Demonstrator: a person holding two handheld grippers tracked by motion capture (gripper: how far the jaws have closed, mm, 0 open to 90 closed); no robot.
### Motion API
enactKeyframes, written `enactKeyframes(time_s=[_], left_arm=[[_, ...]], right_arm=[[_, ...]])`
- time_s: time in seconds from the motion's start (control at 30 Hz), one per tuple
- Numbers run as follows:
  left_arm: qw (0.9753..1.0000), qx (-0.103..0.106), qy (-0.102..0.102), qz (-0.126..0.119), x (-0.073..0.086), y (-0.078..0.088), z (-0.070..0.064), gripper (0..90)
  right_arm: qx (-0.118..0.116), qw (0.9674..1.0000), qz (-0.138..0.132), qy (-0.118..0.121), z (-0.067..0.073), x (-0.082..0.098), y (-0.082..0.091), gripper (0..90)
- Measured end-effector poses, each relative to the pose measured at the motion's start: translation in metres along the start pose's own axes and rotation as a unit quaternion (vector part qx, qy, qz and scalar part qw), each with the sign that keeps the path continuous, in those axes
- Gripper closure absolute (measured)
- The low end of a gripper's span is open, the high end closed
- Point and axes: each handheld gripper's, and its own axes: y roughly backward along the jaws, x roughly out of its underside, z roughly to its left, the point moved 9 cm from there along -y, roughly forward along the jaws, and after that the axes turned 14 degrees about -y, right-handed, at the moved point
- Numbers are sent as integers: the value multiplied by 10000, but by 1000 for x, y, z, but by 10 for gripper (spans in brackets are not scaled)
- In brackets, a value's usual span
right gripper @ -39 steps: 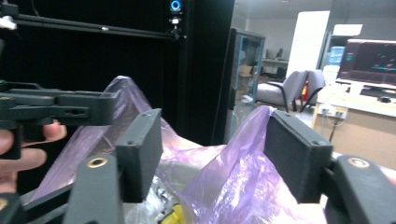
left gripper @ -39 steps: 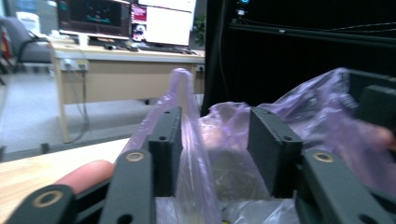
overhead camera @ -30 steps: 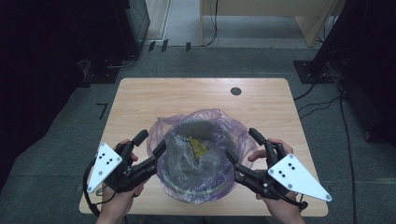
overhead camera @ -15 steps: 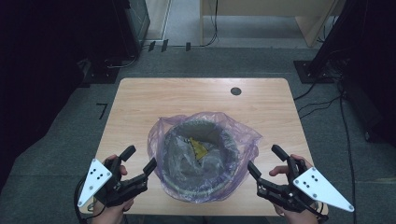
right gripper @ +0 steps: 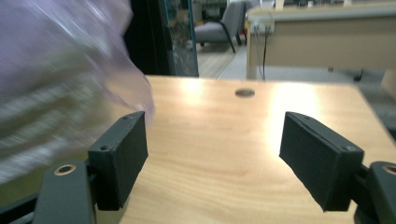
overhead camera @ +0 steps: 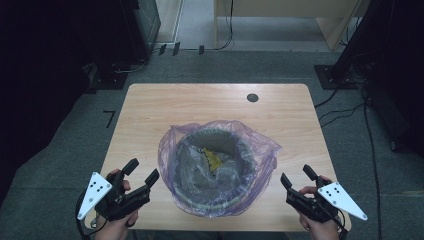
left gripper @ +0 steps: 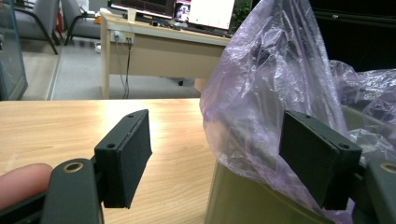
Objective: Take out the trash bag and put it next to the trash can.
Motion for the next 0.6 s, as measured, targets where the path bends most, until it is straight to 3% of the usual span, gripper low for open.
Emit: enactKeyframes(time_s=[0.13,0.4,0.6], left_arm=[[10000,-55,25,20,2,0,3,250],[9997,-207,99,92,7,-3,11,255],[9993,-285,146,199,17,-10,16,256]], right_arm=[[78,9997,218,-63,-5,17,-13,238],[104,9981,601,-34,10,48,-36,267],[-139,9988,420,-220,28,36,-35,268]])
